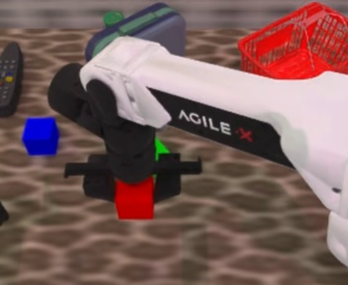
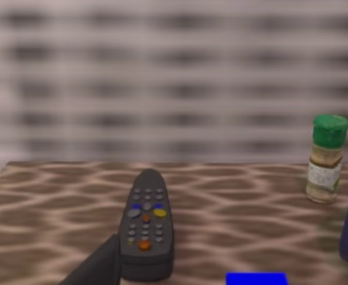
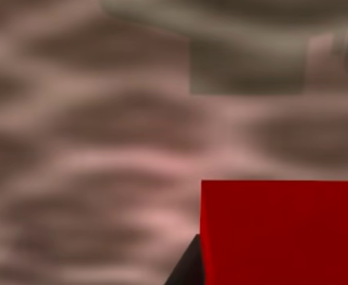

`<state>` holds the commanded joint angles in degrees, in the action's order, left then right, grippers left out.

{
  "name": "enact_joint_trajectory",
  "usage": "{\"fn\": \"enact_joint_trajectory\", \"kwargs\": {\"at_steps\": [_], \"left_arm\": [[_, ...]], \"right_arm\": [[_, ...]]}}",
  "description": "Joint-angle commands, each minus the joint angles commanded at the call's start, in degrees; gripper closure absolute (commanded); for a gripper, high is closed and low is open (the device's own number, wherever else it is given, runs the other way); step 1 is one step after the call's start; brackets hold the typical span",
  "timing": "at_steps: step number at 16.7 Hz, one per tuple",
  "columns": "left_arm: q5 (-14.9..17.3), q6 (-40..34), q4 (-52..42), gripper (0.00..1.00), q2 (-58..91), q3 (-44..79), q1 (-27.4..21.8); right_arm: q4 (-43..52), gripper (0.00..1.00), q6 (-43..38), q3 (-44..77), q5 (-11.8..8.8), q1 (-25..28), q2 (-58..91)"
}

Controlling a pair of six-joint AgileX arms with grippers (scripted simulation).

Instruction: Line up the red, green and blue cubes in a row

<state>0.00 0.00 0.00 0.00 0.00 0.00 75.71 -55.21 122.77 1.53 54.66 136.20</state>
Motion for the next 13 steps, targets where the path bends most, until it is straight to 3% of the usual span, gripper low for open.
{"fn": "enact_joint_trajectory", "kwargs": {"at_steps": [8,13], "left_arm": [[0.00,0.00,0.00,0.00,0.00,0.00,0.00],[0.00,0.00,0.00,0.00,0.00,0.00,0.00]], "right_arm": [[-12.74,1.00,-0.13,-10.28,0.11,0.32,2.06],[-13.97,1.00,-0.16,-11.45,0.13,0.42,2.40]]}}
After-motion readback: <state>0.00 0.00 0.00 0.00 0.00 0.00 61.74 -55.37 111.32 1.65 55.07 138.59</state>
